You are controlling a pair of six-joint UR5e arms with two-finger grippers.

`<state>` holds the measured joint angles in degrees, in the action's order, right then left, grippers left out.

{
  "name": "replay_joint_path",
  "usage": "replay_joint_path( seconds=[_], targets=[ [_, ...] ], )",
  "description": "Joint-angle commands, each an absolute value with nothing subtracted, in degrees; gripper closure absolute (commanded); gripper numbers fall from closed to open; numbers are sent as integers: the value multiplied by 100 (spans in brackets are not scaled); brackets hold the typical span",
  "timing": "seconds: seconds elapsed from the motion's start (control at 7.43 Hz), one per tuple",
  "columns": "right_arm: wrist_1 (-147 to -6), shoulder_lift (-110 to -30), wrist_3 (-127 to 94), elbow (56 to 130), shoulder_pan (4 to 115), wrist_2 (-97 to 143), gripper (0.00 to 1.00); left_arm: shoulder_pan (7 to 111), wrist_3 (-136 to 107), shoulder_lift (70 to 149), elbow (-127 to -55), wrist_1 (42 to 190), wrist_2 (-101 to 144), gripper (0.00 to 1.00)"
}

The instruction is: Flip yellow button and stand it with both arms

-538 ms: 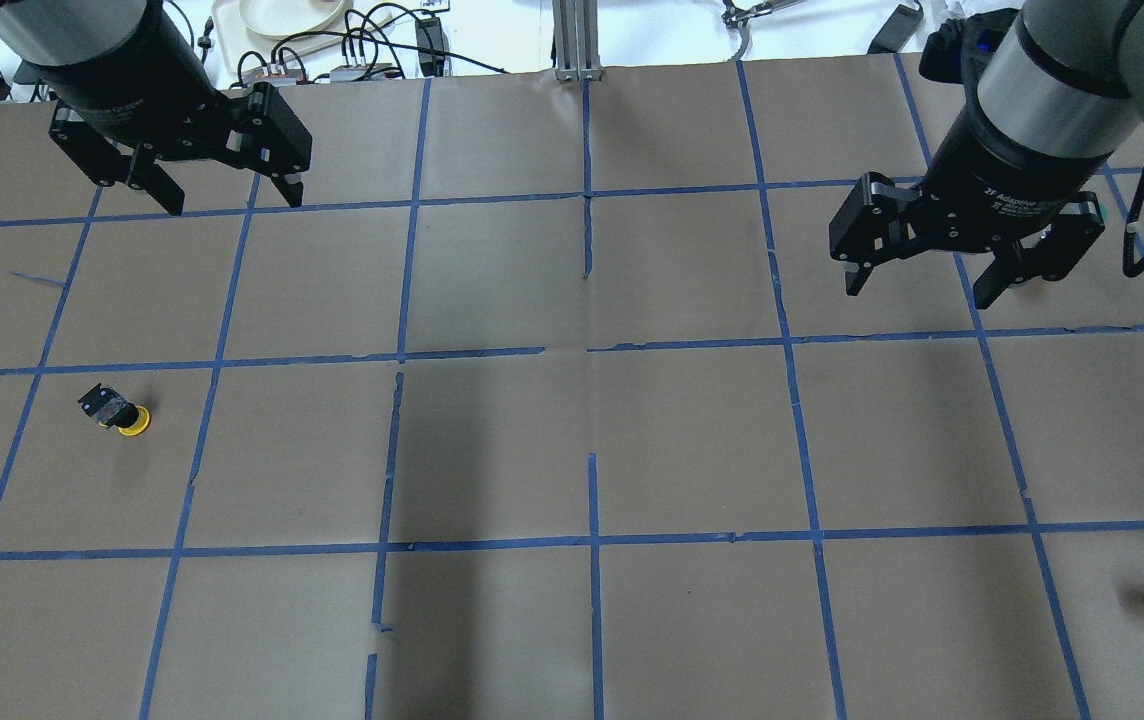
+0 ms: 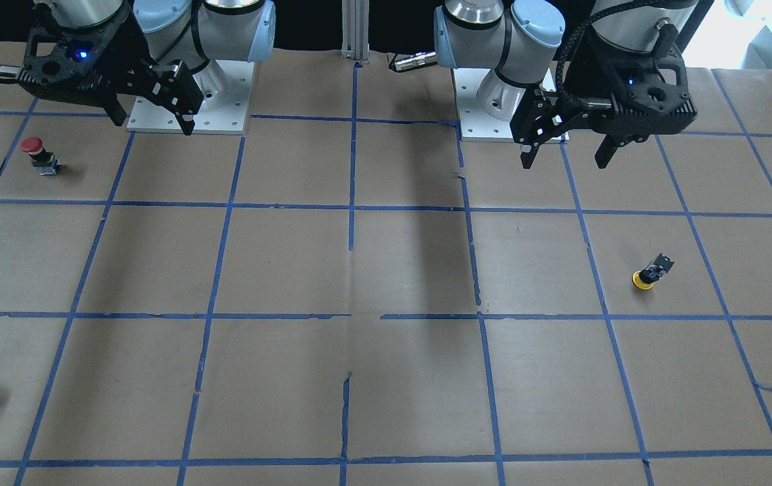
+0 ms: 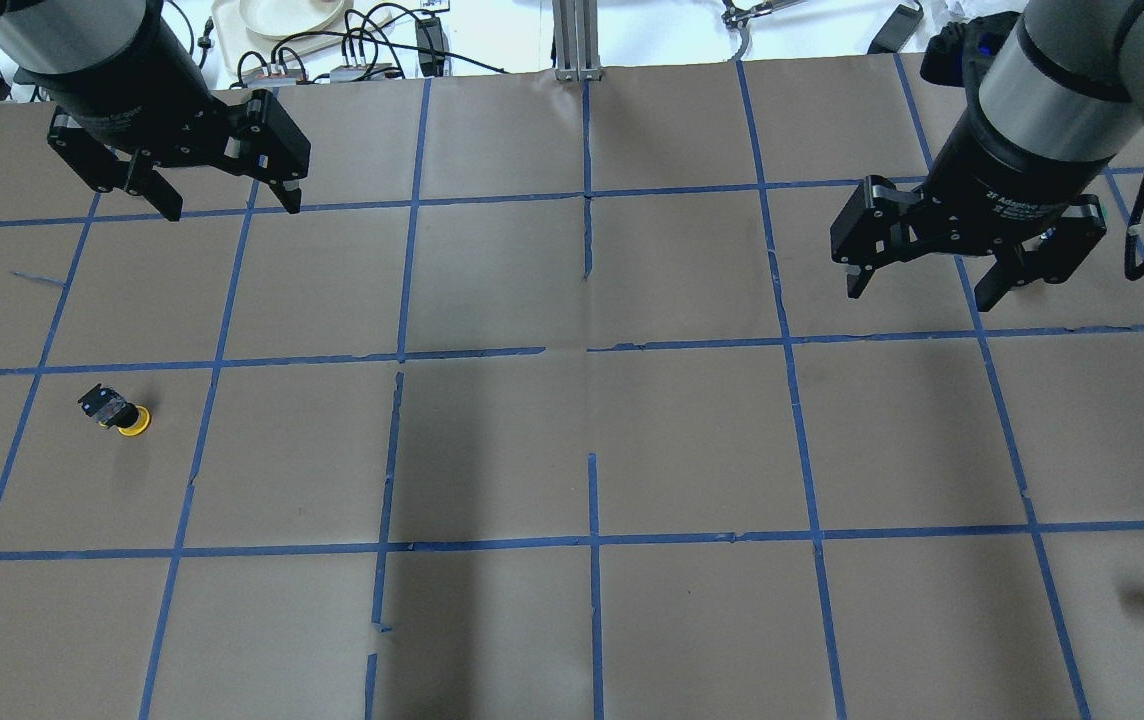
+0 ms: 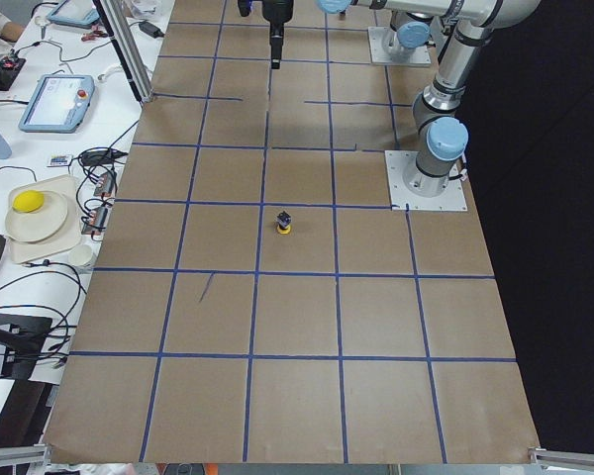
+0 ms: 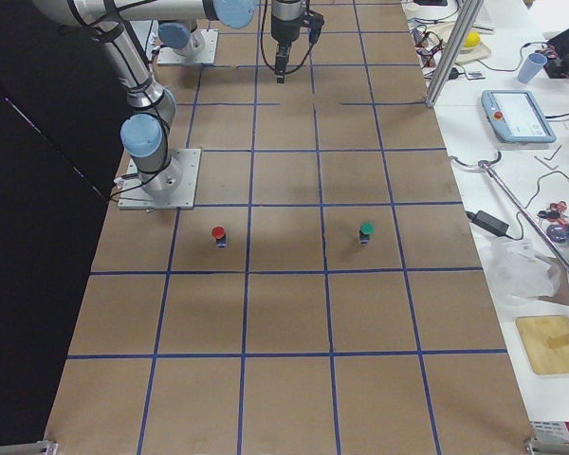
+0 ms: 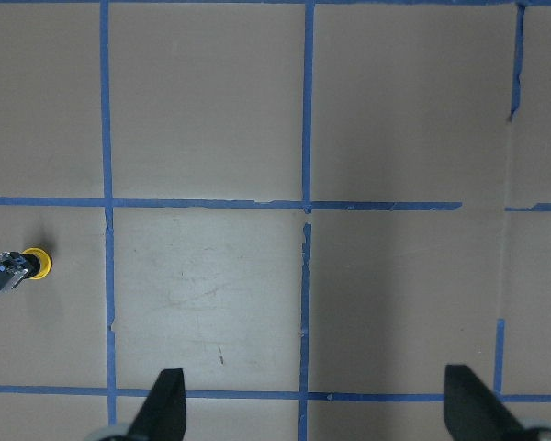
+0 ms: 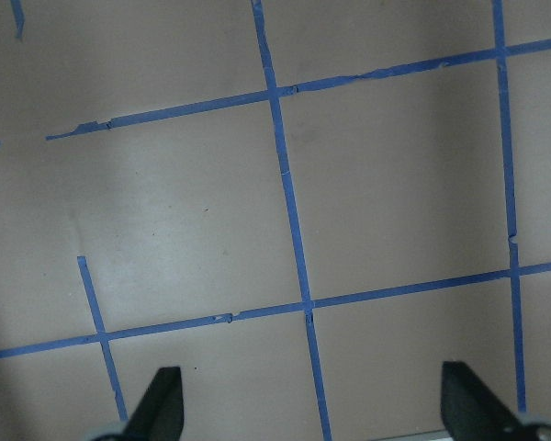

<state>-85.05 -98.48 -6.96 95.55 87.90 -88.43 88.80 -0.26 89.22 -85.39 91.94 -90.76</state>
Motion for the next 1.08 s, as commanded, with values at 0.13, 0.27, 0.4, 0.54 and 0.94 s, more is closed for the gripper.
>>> replay_joint_path(
  seconds=[0.13, 0.27, 0.4, 0.54, 0.94],
  targets=[
    [-8543, -9897, -650, 9562, 8789, -8868, 0, 8868, -18, 8982, -8578, 9193, -9062, 0],
    [-8586, -9888, -650, 9562, 8789, -8868, 0, 8859, -18, 8974, -8569, 9193, -9070, 0],
    [-8561, -9905, -650, 9562, 8789, -8877, 0, 8781, 52, 8974, -8595, 9202, -9088, 0],
    [-8543, -9897, -650, 9562, 8789, -8868, 0, 8519, 688, 8982, -8587, 9202, -9088, 0],
    [-8517, -9905, -712, 9562, 8789, -8842, 0, 7405, 3102, 9087, -8822, 9176, -9123, 0]
  ],
)
